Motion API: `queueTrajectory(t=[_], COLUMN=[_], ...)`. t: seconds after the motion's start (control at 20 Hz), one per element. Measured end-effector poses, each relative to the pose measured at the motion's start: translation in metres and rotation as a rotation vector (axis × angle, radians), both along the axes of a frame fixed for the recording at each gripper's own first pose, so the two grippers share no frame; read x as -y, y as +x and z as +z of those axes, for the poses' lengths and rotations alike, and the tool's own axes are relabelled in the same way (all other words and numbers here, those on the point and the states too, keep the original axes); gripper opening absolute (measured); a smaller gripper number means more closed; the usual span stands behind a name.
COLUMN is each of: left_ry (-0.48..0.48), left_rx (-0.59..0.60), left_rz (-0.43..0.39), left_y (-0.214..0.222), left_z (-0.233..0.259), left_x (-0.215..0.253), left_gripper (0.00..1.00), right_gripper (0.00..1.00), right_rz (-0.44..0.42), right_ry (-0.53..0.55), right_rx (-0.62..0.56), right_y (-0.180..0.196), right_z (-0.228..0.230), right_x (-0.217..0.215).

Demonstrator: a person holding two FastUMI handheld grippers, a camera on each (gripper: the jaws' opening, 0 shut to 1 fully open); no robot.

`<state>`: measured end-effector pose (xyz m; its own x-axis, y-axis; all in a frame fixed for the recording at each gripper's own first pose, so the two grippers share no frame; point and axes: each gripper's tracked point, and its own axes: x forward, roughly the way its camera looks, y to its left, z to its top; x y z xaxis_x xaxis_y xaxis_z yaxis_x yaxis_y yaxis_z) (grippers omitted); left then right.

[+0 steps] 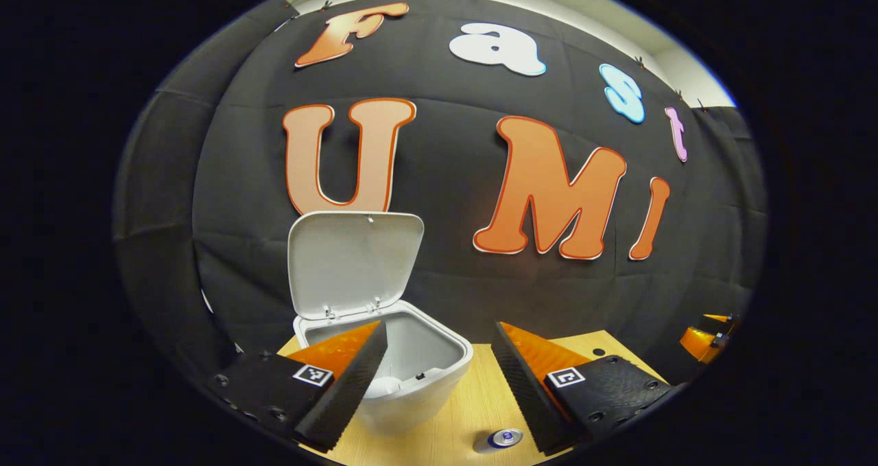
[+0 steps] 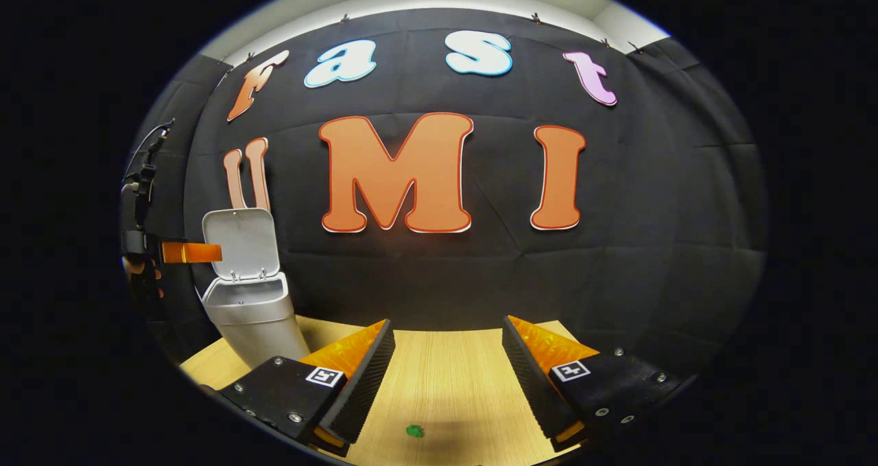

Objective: Press the lid of the desktop garbage bin to open it, pick up the crumpled paper on the desktop and throw it into the bin, then pick up the pop can on the desktop and drop it into the bin, and finally close the garbage bin lid.

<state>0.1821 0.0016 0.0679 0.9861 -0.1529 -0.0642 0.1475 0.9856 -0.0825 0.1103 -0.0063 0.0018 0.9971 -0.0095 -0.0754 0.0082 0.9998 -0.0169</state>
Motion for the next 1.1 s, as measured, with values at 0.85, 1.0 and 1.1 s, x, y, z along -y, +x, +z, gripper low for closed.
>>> queueTrajectory(t=[0.85, 1.0, 1.1], left_ry=[0.043, 0.061, 0.07], left_rx=[-0.023, -0.013, -0.02], left_rz=[-0.026, -0.013, -0.011], left_y=[-0.026, -0.027, -0.026], left_z=[-0.041, -0.045, -0.05], left_x=[0.022, 0.013, 0.008], left_gripper=[0.94, 0.94, 0.94], right_gripper=[0.94, 0.95, 0.95], right_rz=[0.13, 0.167, 0.18], right_ry=[-0.085, -0.059, -0.083], right_rx=[-0.306, -0.451, -0.547], right_y=[0.011, 0.009, 0.007], right_z=[-0.123, -0.184, -0.227], right_x=[-0.025, -0.033, -0.039])
